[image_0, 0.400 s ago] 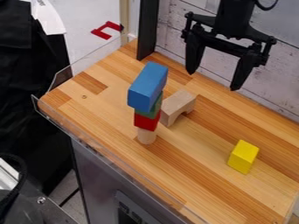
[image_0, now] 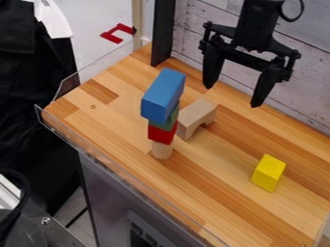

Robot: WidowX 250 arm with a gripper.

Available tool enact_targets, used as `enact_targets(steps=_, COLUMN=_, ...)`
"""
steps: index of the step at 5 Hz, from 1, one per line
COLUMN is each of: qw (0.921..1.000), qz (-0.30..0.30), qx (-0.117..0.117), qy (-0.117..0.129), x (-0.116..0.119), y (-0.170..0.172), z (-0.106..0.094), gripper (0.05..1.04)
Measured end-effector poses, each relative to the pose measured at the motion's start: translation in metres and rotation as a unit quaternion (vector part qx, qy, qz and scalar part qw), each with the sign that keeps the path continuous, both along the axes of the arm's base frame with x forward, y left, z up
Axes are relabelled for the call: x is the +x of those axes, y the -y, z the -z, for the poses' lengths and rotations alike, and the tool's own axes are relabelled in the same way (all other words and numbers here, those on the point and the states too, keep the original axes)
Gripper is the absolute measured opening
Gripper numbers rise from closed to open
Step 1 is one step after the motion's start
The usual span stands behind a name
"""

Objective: Remove the blue rectangular block on top of the green cube and place it on top of the cream arch

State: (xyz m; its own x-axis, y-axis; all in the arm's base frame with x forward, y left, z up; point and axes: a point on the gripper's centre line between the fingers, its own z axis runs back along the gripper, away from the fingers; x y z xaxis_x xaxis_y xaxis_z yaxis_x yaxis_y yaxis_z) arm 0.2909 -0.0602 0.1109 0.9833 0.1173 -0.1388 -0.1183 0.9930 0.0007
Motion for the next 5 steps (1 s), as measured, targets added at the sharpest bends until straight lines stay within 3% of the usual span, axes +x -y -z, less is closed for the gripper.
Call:
enact_targets(steps=2, qw=1.0000, qz=0.009, qx=0.004, qy=-0.001, x=-0.003, y=-0.003, z=-0.001, gripper=0.999)
enact_targets(steps=4, qw=0.9973, qz=-0.032, qx=-0.010, qy=0.066, x=-0.026, y=-0.030, z=-0.032, gripper=0.999)
enact_targets(steps=5, qw=0.9963, qz=-0.047, qx=-0.017, qy=0.070, x=-0.034, y=-0.041, z=-0.035, gripper=0.999)
